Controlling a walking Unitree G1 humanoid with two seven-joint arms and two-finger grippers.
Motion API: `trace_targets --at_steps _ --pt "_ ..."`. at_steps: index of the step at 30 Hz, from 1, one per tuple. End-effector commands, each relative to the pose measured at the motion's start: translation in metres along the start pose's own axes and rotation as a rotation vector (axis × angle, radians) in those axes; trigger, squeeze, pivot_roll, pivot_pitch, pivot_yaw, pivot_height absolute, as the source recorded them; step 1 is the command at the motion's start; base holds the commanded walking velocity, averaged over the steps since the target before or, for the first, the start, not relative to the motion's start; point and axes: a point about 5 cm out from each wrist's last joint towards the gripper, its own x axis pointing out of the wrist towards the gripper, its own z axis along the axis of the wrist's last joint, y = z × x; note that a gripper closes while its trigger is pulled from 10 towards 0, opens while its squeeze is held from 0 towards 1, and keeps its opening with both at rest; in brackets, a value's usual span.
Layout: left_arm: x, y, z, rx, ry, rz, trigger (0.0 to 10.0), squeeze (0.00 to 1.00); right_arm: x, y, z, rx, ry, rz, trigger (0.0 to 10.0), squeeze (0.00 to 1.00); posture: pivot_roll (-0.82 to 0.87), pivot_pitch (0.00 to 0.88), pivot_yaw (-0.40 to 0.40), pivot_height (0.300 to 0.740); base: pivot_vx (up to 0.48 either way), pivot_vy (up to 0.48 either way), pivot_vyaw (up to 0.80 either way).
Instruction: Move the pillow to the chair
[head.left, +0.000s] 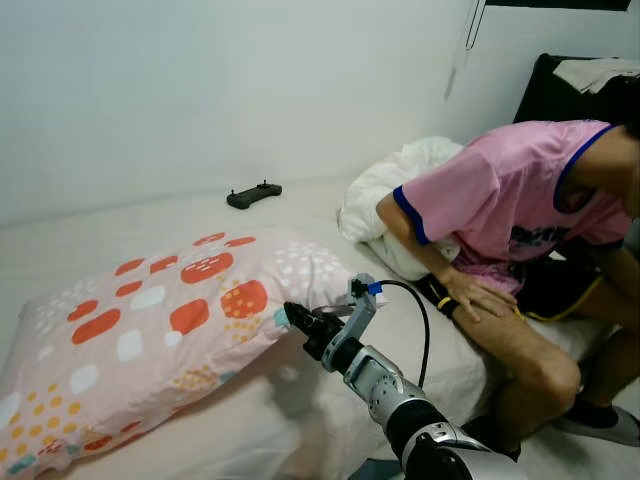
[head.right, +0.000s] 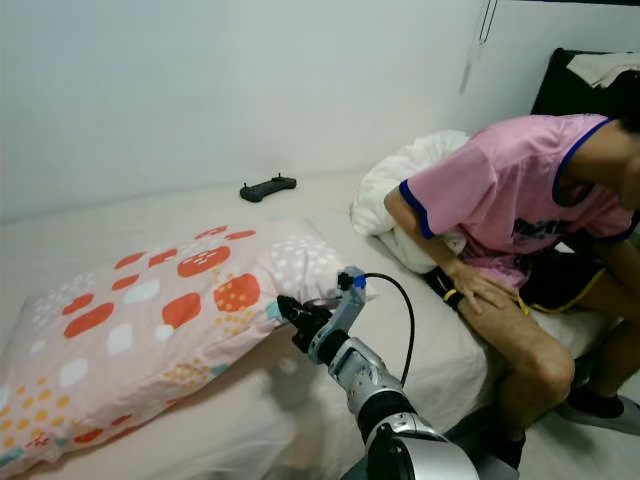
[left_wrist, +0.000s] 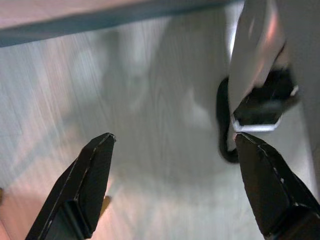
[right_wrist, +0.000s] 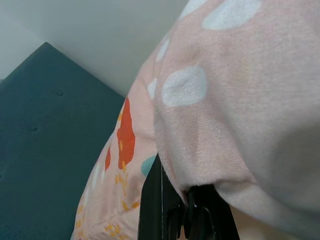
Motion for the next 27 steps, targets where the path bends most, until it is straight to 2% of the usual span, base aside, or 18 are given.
trace_targets --at_steps 1,6,16,20,27 --pt "0.0006 -0.0046 0.0008 -0.025 0.012 -0.005 10.0 0.00 0.0037 0.0052 0.0029 -0.015 0.002 0.036 0.0 0.00 0.12 0.050 -0.087 0.634 -0.281 0.000 0.00" --pt "0.0010 -0.0079 0.0042 -0.019 -0.006 -0.013 10.0 0.00 0.0040 0.0057 0.0069 -0.028 0.000 0.049 0.0 0.00 0.12 0.052 -0.096 0.658 -0.480 0.000 0.00" --pt "0.0004 -0.0090 0.0007 -0.033 0.000 -0.010 10.0 0.00 0.0037 0.0067 0.0032 -0.028 0.015 0.063 0.0 0.00 0.12 0.059 -0.099 0.701 0.000 0.000 0.00" --pt "0.0001 -0.0091 -0.0019 -0.021 0.015 -0.014 10.0 0.00 0.0040 0.0071 0.0029 -0.027 0.014 0.065 0.0 0.00 0.13 0.059 -0.099 0.716 -0.364 0.000 0.00" --pt "-0.0003 -0.0080 -0.0032 0.007 0.007 -0.014 10.0 0.00 0.0049 0.0088 0.0004 -0.033 0.021 0.073 0.0 0.00 0.13 0.059 -0.097 0.740 0.000 0.000 0.00"
